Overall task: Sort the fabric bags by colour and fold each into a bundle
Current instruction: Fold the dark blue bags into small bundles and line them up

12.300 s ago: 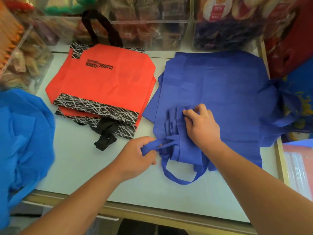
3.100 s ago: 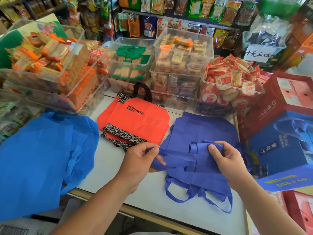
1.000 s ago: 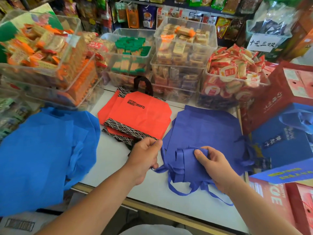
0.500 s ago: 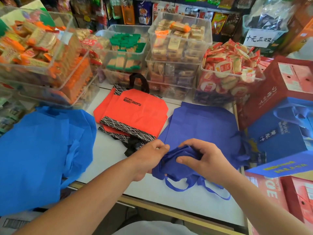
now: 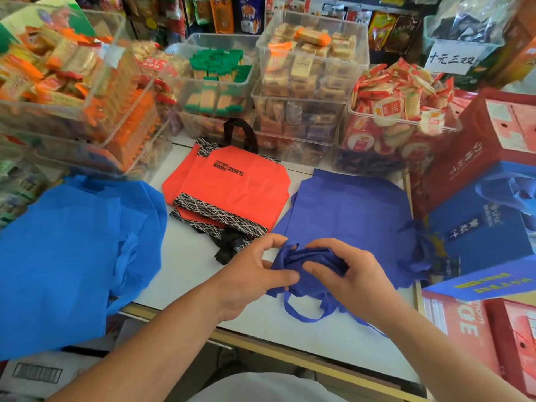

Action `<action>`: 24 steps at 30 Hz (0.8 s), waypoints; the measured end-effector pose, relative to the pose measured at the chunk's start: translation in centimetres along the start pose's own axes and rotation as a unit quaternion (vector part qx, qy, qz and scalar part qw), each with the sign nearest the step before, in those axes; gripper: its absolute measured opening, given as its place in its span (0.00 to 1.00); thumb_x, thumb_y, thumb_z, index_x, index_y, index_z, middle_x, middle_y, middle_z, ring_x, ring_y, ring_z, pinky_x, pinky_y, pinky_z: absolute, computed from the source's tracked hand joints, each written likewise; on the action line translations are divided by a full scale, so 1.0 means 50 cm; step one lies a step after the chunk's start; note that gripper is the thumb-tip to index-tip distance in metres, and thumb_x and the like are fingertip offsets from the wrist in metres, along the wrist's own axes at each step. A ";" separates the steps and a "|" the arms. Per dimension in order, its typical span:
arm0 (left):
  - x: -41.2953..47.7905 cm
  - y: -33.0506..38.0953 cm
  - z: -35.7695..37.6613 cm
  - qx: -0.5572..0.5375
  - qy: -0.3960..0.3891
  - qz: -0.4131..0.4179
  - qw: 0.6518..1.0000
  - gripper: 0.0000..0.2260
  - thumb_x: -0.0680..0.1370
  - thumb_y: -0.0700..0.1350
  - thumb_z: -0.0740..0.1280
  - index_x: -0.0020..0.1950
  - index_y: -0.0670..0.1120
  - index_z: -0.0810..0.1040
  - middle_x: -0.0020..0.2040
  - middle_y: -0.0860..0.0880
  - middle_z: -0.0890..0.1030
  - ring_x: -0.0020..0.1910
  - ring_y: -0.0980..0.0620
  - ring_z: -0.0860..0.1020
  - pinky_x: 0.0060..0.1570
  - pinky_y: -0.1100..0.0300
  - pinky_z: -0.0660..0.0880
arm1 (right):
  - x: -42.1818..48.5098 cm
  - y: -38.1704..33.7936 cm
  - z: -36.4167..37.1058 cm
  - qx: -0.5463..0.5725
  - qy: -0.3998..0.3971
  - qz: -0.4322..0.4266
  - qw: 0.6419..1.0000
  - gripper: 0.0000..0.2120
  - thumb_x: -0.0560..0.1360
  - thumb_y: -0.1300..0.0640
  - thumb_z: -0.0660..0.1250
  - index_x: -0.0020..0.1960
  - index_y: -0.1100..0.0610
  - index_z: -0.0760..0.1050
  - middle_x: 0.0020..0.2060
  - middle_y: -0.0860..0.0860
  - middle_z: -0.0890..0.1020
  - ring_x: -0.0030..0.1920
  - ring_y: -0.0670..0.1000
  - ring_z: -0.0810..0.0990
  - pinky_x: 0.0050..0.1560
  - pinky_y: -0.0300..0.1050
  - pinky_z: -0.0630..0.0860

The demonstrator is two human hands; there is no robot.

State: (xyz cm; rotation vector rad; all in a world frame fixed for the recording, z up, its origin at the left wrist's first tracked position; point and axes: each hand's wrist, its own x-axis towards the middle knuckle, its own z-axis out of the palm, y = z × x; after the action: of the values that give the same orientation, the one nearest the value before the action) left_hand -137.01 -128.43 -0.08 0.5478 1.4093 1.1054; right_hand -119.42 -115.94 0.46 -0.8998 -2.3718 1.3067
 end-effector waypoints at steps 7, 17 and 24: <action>0.002 -0.007 0.028 0.061 0.019 0.032 0.997 0.23 0.79 0.38 0.72 0.70 0.56 0.73 0.68 0.51 0.72 0.42 0.50 0.84 0.46 0.59 0.81 | -0.006 -0.011 -0.030 0.093 0.015 0.041 0.995 0.13 0.74 0.64 0.77 0.52 0.48 0.83 0.47 0.43 0.86 0.51 0.48 0.85 0.51 0.48 0.83; 0.012 -0.041 0.065 0.036 0.013 0.017 0.999 0.24 0.74 0.38 0.77 0.68 0.53 0.78 0.71 0.55 0.68 0.52 0.53 0.83 0.47 0.60 0.79 | -0.032 0.044 -0.030 0.028 0.016 0.052 0.998 0.17 0.73 0.65 0.76 0.47 0.42 0.82 0.43 0.36 0.85 0.48 0.41 0.84 0.47 0.30 0.76; 0.039 -0.025 0.165 0.109 0.047 0.050 0.992 0.23 0.74 0.34 0.73 0.64 0.54 0.78 0.67 0.58 0.64 0.61 0.63 0.73 0.51 0.69 0.77 | -0.053 0.079 -0.054 0.045 0.054 0.065 0.995 0.15 0.71 0.63 0.79 0.47 0.44 0.84 0.40 0.38 0.86 0.44 0.42 0.85 0.44 0.33 0.78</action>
State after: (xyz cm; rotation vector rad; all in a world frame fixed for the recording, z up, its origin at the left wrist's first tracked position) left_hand -129.24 -124.88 -0.82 0.7370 1.6099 1.0739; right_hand -114.47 -114.34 -1.24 -1.0841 -2.1860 1.3652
